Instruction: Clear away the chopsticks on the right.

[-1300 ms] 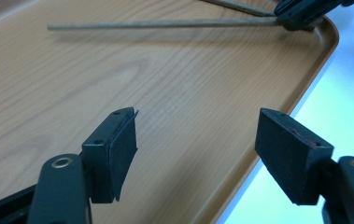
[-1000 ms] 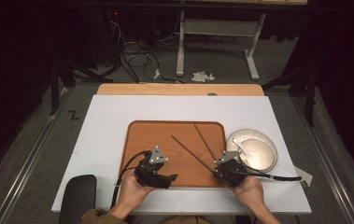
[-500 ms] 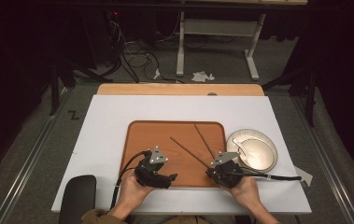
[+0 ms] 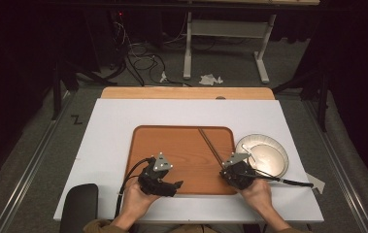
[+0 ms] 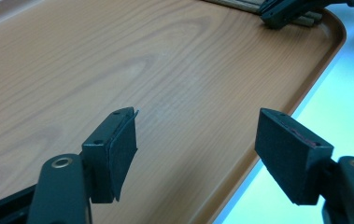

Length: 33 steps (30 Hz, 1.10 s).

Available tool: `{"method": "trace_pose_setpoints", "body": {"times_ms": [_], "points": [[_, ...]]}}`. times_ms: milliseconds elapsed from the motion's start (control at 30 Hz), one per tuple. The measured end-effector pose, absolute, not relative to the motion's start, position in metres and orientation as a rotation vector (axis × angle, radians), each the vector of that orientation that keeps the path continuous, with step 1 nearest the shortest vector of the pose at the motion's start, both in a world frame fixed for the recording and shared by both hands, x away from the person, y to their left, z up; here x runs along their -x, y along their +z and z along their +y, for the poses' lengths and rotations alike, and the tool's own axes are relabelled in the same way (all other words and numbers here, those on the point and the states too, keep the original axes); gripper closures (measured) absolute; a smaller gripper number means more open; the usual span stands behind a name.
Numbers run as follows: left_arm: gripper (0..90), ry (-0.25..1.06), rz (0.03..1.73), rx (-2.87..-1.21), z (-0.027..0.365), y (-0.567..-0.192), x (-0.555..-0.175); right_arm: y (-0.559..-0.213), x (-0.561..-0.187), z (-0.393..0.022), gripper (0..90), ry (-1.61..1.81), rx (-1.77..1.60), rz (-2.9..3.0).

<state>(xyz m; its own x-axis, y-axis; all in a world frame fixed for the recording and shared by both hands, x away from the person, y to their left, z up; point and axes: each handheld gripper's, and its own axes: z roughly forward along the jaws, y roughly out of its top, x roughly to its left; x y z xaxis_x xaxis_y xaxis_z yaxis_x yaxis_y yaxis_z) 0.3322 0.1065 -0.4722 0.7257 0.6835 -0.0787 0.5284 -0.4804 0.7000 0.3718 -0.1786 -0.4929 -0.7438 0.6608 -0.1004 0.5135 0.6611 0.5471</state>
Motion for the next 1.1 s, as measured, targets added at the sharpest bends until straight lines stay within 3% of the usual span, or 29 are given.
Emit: {"method": "trace_pose_setpoints", "body": {"times_ms": [467,1100], "points": [[29.4,0.283,0.945,-2.172,0.113,-0.472,-0.326,-0.475,-0.363,-0.186,77.5,0.846,-0.913,2.598],[29.4,0.288,0.976,-2.101,0.124,-0.466,-0.327,-0.45,-0.333,-0.246,67.1,0.893,-0.899,2.491]]}}
